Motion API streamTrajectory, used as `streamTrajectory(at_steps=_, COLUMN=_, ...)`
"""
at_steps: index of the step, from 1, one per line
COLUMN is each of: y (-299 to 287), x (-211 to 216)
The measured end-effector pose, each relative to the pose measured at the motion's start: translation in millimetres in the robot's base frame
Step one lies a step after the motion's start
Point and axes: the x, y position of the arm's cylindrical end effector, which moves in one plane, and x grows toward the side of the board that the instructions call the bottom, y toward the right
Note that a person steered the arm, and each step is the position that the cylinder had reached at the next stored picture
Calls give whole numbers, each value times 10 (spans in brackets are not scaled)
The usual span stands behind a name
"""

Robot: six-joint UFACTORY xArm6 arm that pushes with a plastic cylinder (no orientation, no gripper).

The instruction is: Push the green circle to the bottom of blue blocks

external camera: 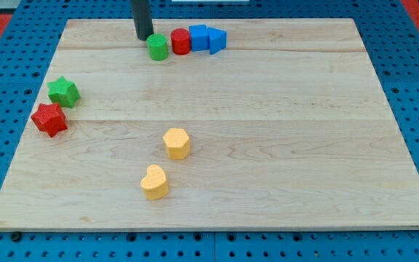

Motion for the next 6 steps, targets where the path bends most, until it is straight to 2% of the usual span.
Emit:
streamTrajectory(at_steps=2, y=78, x=373)
streamTrajectory(at_steps=3, y=-30, x=769)
streamTrajectory(at_steps=4, y=69, x=945)
streamTrajectory(at_steps=5, y=77, x=687)
streamTrajectory(at_steps=6, y=583, x=328)
